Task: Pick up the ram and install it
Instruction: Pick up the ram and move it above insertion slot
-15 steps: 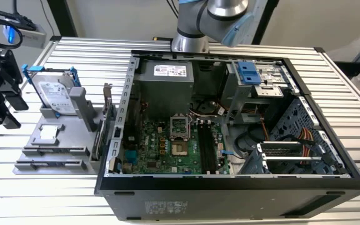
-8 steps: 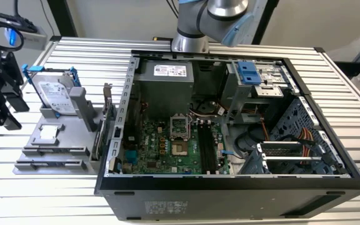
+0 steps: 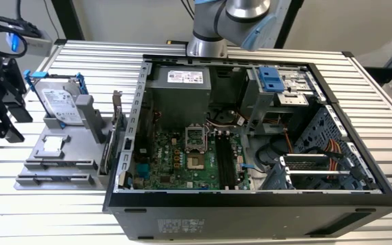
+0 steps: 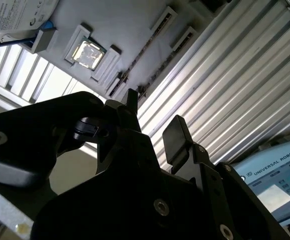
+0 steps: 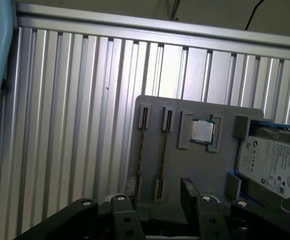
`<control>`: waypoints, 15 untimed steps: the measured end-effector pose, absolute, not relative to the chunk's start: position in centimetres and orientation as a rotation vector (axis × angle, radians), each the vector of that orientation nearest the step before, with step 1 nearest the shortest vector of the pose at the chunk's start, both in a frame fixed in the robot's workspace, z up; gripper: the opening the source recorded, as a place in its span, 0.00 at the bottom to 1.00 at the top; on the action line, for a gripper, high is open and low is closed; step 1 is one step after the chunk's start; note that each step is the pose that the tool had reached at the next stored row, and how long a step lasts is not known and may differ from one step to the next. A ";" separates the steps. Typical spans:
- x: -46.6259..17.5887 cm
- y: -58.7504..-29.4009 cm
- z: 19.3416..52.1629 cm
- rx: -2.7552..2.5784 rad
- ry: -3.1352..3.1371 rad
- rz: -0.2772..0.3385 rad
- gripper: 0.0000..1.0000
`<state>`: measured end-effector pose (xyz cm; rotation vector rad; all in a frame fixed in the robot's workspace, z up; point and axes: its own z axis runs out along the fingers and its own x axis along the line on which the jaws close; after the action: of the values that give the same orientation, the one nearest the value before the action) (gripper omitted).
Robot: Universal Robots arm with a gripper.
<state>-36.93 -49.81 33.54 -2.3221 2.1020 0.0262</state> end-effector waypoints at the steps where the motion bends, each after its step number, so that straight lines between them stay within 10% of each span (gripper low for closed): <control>1: -36.9 -49.8 33.5 -2.322 2.102 0.026 1.00; 15: -36.9 -49.8 33.2 -2.322 2.102 0.026 1.00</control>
<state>-36.93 -49.81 33.19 -2.3225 2.1022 0.0255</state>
